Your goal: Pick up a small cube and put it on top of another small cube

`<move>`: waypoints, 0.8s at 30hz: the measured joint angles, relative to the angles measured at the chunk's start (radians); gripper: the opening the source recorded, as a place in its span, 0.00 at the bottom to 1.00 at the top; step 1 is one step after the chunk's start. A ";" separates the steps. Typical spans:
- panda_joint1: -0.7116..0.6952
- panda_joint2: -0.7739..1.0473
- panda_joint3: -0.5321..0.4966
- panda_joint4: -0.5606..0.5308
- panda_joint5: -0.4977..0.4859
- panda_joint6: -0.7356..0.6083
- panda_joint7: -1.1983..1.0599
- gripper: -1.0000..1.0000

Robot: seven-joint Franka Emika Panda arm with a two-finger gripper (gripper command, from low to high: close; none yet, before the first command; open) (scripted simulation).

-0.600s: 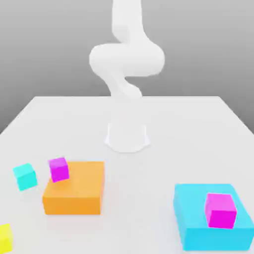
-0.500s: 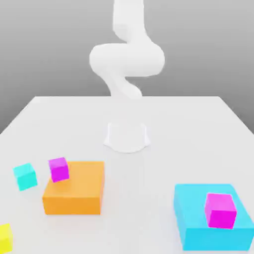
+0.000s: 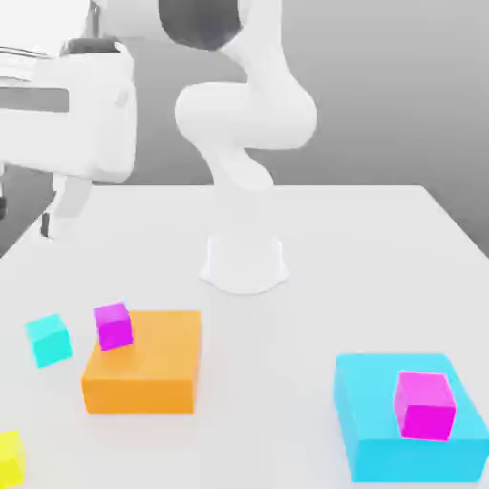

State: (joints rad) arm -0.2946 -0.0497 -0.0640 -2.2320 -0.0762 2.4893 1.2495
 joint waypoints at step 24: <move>-0.170 0.618 -0.026 0.076 0.196 0.232 0.115 0.00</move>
State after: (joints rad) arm -0.4651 0.5685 -0.0904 -2.1557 0.1198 2.7210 1.3646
